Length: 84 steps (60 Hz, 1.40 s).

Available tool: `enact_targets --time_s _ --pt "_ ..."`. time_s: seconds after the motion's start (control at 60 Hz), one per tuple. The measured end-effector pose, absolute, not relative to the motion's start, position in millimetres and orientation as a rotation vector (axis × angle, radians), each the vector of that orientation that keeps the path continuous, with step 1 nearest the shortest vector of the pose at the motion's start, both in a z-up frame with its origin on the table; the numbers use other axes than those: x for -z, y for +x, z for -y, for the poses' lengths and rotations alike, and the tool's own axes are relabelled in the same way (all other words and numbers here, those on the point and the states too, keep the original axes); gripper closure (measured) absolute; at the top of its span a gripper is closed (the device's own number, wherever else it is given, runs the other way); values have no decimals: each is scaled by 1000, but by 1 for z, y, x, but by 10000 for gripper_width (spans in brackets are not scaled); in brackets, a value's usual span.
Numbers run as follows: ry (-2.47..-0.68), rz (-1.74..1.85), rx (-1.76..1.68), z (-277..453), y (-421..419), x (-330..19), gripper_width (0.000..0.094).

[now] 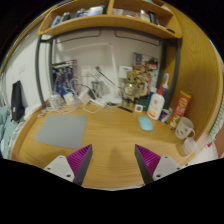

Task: Arrange mouse

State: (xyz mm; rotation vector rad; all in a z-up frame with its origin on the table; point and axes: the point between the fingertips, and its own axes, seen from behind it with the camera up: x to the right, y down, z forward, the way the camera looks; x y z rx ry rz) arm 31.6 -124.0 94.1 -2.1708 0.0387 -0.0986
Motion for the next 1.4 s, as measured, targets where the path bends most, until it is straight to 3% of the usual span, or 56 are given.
enact_targets --time_s 0.3,0.65,0.783,0.8,0.817,0.833,0.85,0.867,0.983,1.1,1.267,1.4 --pt "-2244 -107 172 52 164 -33 96" --pt "-2247 -80 129 -71 213 2 104" --pt "-2257 -100 91 -88 216 13 214" --pt "-2254 -102 76 -90 216 13 224" --pt "-2252 -110 72 -91 216 13 300" --pt "-2247 -117 66 -92 216 13 269" --pt "-2243 -121 62 -93 216 13 308" --pt "-2241 -120 58 -93 215 13 406" --pt "-2245 -88 82 -92 213 15 457" --pt "-2281 -94 92 -91 213 16 616" --pt "-2303 -99 179 -89 213 7 654" --pt "-2184 -159 219 -97 194 -69 655"
